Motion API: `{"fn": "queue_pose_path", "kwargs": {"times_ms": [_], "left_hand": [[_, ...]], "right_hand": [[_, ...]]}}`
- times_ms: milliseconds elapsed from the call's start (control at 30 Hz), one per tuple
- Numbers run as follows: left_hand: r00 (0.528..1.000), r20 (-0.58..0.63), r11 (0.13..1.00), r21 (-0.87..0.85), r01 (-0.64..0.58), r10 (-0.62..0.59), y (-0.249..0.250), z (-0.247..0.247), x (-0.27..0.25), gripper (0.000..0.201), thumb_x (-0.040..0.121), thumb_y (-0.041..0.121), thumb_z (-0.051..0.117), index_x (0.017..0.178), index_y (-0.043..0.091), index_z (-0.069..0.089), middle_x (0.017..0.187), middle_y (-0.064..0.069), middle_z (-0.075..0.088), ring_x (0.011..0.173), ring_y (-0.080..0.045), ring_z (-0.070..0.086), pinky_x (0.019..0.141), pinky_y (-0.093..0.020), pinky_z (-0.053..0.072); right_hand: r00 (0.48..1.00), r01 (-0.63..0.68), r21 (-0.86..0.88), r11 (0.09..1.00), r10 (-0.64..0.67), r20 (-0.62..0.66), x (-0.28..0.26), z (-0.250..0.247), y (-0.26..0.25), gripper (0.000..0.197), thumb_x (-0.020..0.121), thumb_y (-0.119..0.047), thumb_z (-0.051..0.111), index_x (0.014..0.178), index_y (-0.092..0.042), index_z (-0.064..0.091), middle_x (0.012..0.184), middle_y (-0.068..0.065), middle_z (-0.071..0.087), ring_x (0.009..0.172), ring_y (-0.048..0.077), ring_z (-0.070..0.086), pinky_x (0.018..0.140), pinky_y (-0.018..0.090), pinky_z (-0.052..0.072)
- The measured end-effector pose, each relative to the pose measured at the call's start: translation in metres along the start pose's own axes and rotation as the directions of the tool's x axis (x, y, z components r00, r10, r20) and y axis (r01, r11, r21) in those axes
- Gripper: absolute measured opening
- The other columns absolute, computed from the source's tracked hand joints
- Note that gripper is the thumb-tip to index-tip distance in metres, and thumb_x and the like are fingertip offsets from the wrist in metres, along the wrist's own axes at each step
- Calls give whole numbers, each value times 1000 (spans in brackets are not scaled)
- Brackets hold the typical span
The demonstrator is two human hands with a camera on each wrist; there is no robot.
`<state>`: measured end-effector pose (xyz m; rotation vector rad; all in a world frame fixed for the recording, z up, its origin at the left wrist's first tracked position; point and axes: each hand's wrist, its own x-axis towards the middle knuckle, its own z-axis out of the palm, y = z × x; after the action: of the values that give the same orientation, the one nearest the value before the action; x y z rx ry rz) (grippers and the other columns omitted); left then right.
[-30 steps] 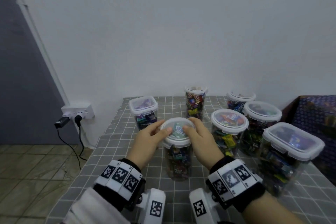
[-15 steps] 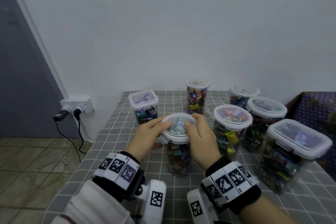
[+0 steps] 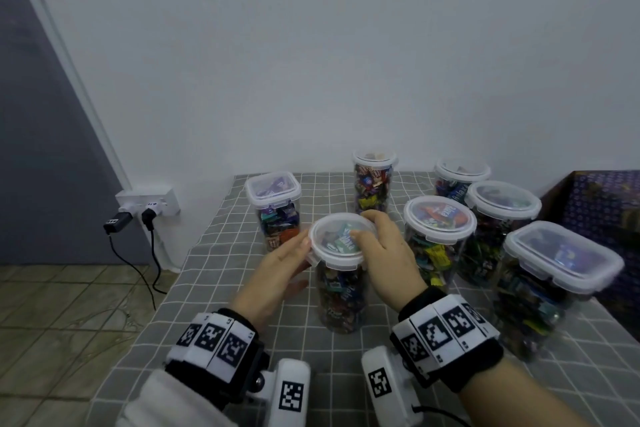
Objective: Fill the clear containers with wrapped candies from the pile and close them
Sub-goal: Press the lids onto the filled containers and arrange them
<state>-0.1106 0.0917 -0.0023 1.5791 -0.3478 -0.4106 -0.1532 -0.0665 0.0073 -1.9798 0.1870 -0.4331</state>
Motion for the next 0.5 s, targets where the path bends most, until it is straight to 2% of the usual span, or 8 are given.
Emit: {"fn": "queue_pose_path", "kwargs": {"times_ms": [167, 300, 500], "left_hand": [[1000, 27, 996, -87, 15, -13, -12, 1, -1, 44, 87, 41, 46, 128, 29, 57, 124, 11, 64, 120, -8, 55, 102, -37, 41], [1000, -11, 995, -101, -27, 26, -16, 4, 1, 39, 85, 41, 47, 119, 30, 62, 118, 10, 67, 115, -9, 59, 101, -35, 43], [994, -89, 985, -153, -77, 64, -23, 11, 2, 36, 80, 43, 48, 110, 33, 64, 110, 12, 70, 109, -7, 62, 94, -30, 47]], "right_hand": [[998, 20, 154, 988, -10, -68, -3, 9, 3, 33, 75, -39, 42, 106, -30, 50, 109, 0, 56, 103, 16, 54, 94, 41, 44], [998, 6, 271, 963, 12, -64, -2, 11, 5, 23, 75, -36, 44, 97, -34, 51, 97, -8, 62, 95, 12, 59, 87, 33, 47], [998, 12, 311, 950, 5, -55, 1, 13, 9, 38, 75, -34, 45, 109, -20, 53, 98, -3, 64, 95, 14, 61, 86, 35, 49]]}}
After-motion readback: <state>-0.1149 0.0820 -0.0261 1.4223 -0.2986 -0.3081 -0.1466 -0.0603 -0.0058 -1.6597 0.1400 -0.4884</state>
